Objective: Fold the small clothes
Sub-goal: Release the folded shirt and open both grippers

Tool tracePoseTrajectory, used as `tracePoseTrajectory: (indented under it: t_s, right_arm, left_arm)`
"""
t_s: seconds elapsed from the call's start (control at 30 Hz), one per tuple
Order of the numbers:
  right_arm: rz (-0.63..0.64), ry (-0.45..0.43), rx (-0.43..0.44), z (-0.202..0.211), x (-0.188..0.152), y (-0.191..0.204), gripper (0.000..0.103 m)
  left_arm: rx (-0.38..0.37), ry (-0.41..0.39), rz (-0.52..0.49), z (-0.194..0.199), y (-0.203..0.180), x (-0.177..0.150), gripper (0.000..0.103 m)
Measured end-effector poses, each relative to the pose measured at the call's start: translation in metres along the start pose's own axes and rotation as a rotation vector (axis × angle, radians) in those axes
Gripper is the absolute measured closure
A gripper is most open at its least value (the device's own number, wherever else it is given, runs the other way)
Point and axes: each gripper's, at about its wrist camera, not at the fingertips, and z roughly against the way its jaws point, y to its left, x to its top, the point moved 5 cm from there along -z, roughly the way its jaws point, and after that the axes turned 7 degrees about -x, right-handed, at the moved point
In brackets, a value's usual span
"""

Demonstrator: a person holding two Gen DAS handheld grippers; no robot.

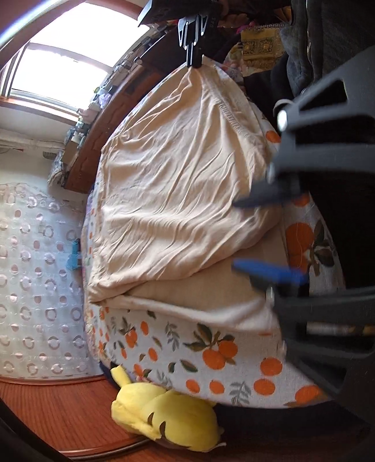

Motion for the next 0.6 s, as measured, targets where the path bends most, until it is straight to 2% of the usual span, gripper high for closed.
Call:
tracePoseTrajectory:
  t_s: [0.07, 0.1, 0.17, 0.23, 0.3, 0.43, 0.6]
  right_arm:
    - [-0.021, -0.003, -0.014, 0.0, 0.003, -0.003, 0.08]
    - [-0.029, -0.009, -0.021, 0.004, 0.003, -0.004, 0.076]
    - [-0.036, -0.023, -0.052, 0.005, 0.005, -0.006, 0.061]
    - [-0.037, -0.044, -0.064, 0.007, 0.006, -0.006, 0.059]
    - [-0.044, -0.06, -0.083, 0.006, 0.007, -0.007, 0.059]
    - [-0.075, -0.085, -0.087, -0.002, 0.005, -0.009, 0.058]
    - [-0.095, -0.1, -0.1, -0.02, 0.005, -0.01, 0.055]
  left_arm:
    - [0.019, -0.012, 0.008, 0.005, 0.005, 0.001, 0.05]
    - [0.027, -0.019, 0.016, 0.007, 0.008, 0.001, 0.039]
    - [0.059, -0.044, 0.024, 0.011, 0.016, 0.001, 0.036]
    - [0.098, -0.047, 0.049, 0.012, 0.028, 0.0, 0.035]
    - [0.104, -0.042, 0.084, 0.009, 0.038, -0.001, 0.036]
    - [0.076, -0.017, 0.137, 0.0, 0.047, -0.006, 0.036]
    - [0.049, -0.027, 0.17, -0.003, 0.046, -0.008, 0.035]
